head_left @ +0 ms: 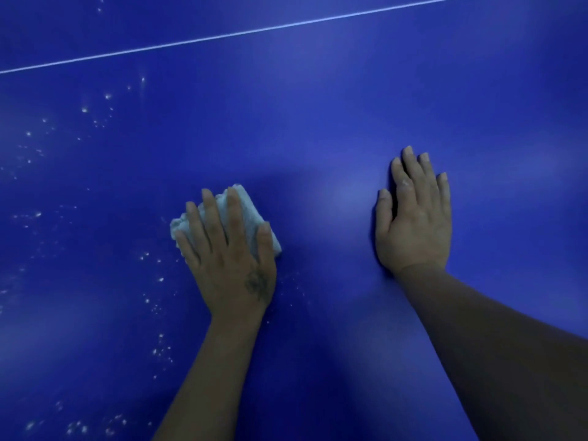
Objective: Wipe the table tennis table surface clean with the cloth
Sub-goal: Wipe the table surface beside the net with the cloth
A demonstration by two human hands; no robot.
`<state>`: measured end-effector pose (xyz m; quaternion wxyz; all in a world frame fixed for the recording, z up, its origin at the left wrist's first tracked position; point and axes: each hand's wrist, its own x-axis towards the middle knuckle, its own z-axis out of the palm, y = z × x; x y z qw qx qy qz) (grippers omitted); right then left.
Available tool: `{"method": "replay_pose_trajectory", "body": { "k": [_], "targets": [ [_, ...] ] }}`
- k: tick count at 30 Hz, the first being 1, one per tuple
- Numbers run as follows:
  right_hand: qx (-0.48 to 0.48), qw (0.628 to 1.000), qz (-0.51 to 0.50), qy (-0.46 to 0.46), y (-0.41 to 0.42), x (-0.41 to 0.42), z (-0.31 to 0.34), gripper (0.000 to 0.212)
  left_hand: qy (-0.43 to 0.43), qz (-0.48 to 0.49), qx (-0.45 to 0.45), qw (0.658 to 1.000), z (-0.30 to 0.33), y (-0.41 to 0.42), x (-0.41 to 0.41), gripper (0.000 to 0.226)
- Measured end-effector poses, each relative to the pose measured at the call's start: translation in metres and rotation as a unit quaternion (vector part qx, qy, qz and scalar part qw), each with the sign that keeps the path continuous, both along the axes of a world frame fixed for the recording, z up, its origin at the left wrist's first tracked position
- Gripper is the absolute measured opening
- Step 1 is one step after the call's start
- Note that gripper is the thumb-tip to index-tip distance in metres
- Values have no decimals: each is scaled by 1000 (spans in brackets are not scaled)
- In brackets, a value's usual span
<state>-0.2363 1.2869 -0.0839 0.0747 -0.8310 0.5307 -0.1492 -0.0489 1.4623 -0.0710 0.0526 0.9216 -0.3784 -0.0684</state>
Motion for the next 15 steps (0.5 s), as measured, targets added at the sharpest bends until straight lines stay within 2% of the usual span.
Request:
{"method": "replay_pose_trajectory", "body": {
  "k": [4, 8, 10, 15],
  "targets": [
    [-12, 1000, 0, -6, 0, 2, -3, 49, -1, 26, -19, 999, -8, -67, 12, 70],
    [-26, 1000, -1, -12, 2, 1, -5, 49, 1, -55, -44, 998, -13, -99, -16, 70],
    [-17, 1000, -2, -18, 1, 2, -4, 50, -3, -117, -37, 992, -10, -72, -46, 69],
    [-12, 998, 30, -50, 46, -27, 6, 50, 31, -229, -29, 972, 4, 63, -113, 66]
  ]
}}
